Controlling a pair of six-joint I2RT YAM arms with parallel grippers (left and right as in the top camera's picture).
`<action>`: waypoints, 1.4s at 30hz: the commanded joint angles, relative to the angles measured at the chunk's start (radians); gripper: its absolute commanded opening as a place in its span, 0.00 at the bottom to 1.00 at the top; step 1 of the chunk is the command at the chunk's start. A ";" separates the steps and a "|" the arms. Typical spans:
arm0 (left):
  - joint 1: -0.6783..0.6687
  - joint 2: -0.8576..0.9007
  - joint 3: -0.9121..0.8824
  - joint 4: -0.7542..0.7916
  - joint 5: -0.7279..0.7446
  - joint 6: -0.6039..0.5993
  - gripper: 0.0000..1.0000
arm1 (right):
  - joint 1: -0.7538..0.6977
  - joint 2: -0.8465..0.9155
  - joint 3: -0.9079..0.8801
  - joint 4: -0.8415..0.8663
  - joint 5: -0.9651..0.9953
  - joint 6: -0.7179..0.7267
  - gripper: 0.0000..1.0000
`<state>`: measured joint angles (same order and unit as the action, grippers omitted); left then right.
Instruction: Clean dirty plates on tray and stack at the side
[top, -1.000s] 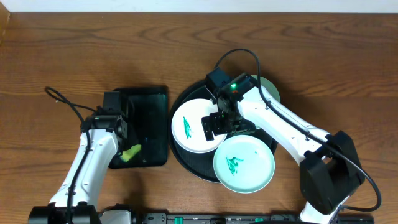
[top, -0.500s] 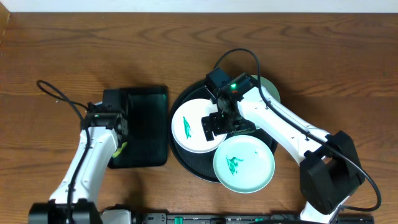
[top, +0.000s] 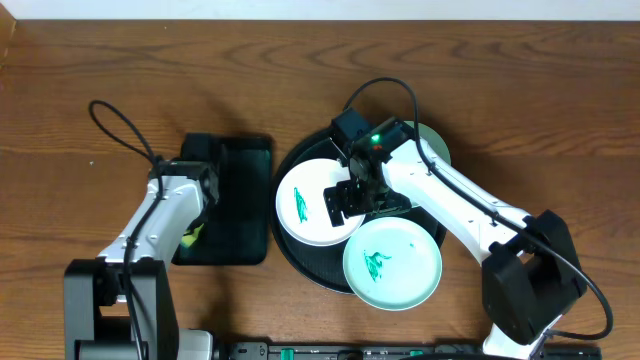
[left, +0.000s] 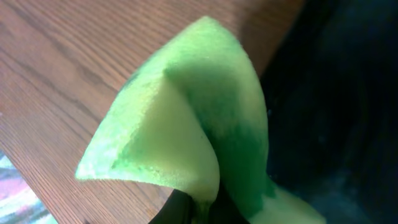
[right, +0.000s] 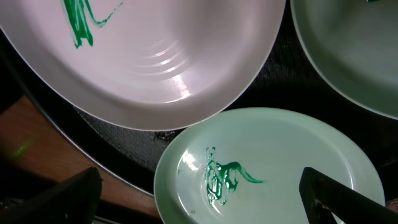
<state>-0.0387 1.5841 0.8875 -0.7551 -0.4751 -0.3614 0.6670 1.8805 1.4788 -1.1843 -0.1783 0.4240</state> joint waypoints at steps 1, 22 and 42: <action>-0.042 0.023 0.040 0.005 0.037 0.028 0.07 | 0.002 -0.004 -0.002 0.006 0.014 -0.014 0.99; -0.144 0.023 0.067 0.018 0.037 0.072 0.07 | 0.002 -0.004 -0.002 0.006 0.016 -0.014 0.99; -0.176 0.077 0.068 0.066 -0.016 0.281 0.07 | 0.002 -0.004 -0.002 0.003 0.018 -0.029 0.99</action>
<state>-0.1905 1.6543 0.9298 -0.6914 -0.5327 -0.1440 0.6670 1.8805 1.4788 -1.1816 -0.1741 0.4091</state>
